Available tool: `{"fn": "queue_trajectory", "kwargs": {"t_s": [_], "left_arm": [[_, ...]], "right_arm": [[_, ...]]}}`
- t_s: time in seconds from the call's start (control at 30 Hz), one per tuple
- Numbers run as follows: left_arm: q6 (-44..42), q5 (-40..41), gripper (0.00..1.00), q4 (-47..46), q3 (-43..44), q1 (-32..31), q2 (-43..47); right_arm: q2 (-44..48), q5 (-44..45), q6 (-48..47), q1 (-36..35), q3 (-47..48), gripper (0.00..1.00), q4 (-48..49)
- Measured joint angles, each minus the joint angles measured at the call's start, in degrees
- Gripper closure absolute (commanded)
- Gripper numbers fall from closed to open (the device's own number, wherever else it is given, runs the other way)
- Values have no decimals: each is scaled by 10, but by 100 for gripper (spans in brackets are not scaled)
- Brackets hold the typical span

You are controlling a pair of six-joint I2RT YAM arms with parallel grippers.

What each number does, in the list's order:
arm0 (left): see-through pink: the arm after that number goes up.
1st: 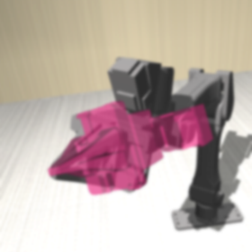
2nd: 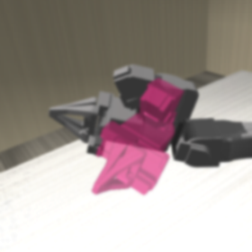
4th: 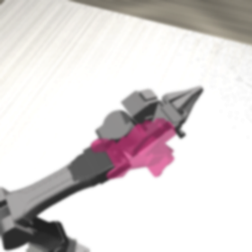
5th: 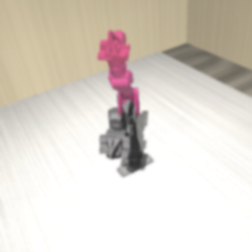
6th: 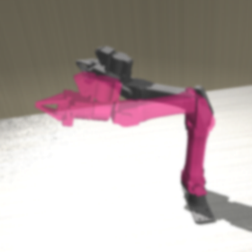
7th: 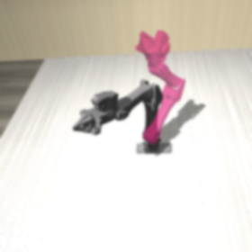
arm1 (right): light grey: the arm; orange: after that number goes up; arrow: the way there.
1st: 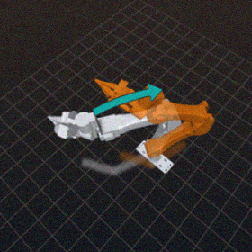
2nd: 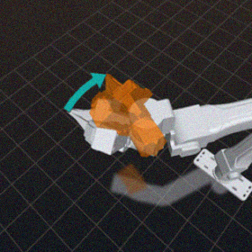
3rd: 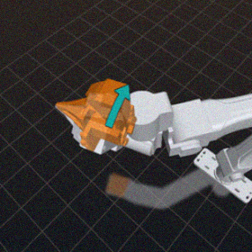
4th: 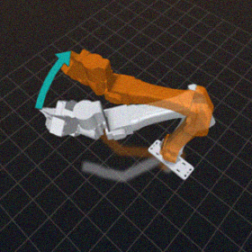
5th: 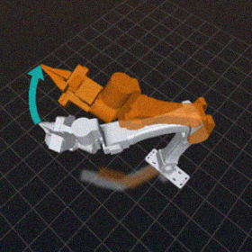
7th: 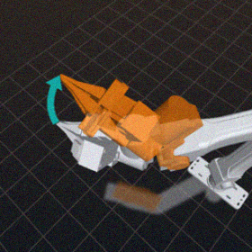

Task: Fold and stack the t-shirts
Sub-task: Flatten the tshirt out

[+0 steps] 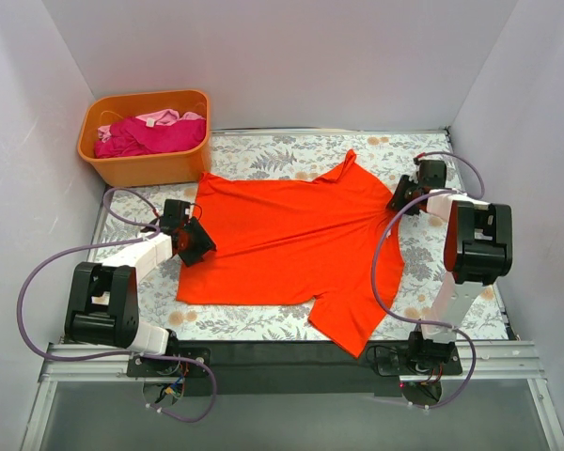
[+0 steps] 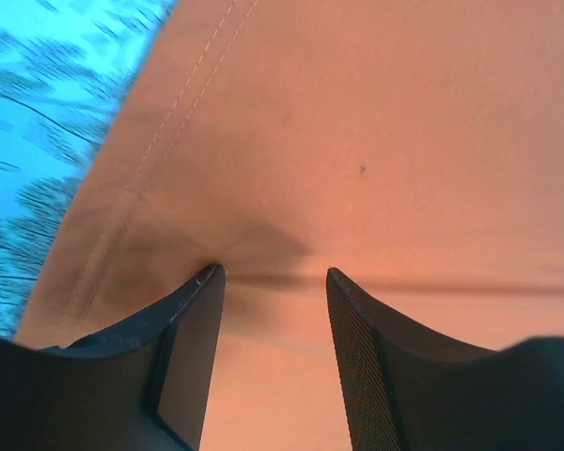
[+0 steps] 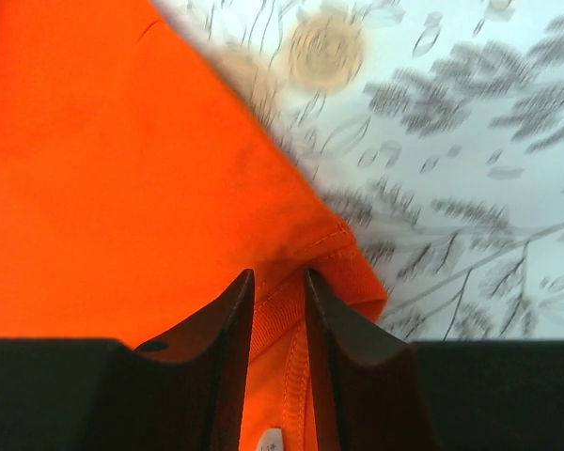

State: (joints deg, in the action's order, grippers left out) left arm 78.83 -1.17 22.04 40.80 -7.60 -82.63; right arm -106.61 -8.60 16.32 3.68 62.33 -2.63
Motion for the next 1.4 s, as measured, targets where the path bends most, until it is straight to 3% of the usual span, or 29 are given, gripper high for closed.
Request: {"fn": "queue_trajectory", "kwargs": {"t_s": [0.2, 0.4, 0.57, 0.6, 0.7, 0.8, 1.1, 1.4], "left_arm": [[31, -60, 50, -2, -10, -5, 7], [36, -67, 43, 37, -30, -16, 65], [16, -34, 36, 76, -20, -17, 125], [8, -19, 30, 84, -13, -17, 133], [-11, 30, 28, 99, 5, -17, 149], [-26, 72, 28, 103, 15, -17, 168], [-40, 130, 28, 87, 0, -17, 221], [-36, 138, 28, 92, -11, -17, 227]], "right_arm": [[-44, 10, -20, 8, 72, 68, -16], [28, 23, -37, -18, 35, 55, -55], [164, 41, -48, -142, -34, 51, -100], [182, 40, -54, -178, -39, 50, -108], [216, 44, -63, -267, -53, 50, -136], [233, 43, -65, -309, -82, 50, -170], [257, 51, -62, -338, -196, 48, -247], [302, 59, -44, -340, -239, 46, -246]]}}
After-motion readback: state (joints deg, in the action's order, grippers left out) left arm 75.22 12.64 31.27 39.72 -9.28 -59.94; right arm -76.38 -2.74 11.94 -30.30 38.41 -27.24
